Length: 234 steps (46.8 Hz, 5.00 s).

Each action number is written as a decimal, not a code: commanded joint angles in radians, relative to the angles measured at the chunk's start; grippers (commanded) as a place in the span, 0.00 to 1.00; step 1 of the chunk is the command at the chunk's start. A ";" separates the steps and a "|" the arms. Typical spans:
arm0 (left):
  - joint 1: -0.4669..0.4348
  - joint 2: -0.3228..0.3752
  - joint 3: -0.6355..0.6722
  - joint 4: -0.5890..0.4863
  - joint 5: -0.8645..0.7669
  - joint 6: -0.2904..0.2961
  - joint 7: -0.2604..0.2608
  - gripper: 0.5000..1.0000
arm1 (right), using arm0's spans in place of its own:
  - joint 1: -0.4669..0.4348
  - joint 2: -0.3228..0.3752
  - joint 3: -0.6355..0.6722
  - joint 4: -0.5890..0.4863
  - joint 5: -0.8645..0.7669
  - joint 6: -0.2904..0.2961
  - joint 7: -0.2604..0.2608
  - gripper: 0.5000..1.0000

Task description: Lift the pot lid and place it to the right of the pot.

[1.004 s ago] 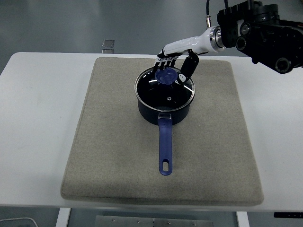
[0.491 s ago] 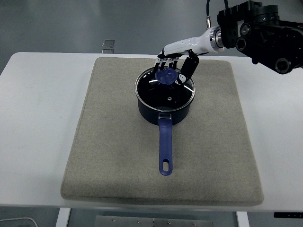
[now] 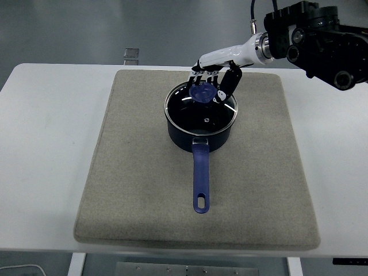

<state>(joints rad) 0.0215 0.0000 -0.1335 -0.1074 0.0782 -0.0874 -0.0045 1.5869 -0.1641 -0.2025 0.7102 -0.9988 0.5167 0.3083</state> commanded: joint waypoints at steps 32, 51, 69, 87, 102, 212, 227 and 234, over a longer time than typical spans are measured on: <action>0.000 0.000 0.000 0.000 0.000 0.000 0.000 1.00 | -0.005 0.000 0.008 -0.008 0.006 -0.001 0.000 0.00; 0.000 0.000 0.000 0.000 0.000 0.000 0.000 1.00 | -0.013 -0.003 0.011 -0.008 0.014 0.002 0.002 0.00; 0.000 0.000 0.000 0.000 0.000 0.000 0.000 1.00 | -0.005 -0.017 0.015 -0.008 0.025 0.011 0.003 0.00; 0.000 0.000 0.000 0.000 0.000 0.000 0.000 1.00 | 0.011 -0.094 0.037 -0.008 0.025 0.040 0.003 0.00; 0.000 0.000 -0.001 0.000 0.000 0.000 0.000 1.00 | 0.013 -0.179 0.038 -0.008 0.025 0.066 0.002 0.00; 0.002 0.000 -0.001 0.000 0.000 0.000 0.000 1.00 | -0.288 -0.195 0.084 -0.126 0.023 -0.115 -0.008 0.16; 0.002 0.000 0.000 0.000 0.000 0.000 0.000 1.00 | -0.285 -0.195 0.086 -0.124 0.025 -0.113 -0.008 0.72; 0.002 0.000 0.000 0.000 0.000 0.000 0.000 1.00 | -0.280 -0.201 0.094 -0.124 0.025 -0.110 -0.008 0.79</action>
<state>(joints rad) 0.0217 0.0000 -0.1335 -0.1074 0.0782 -0.0874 -0.0046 1.3061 -0.3623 -0.1155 0.5861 -0.9740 0.4037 0.3005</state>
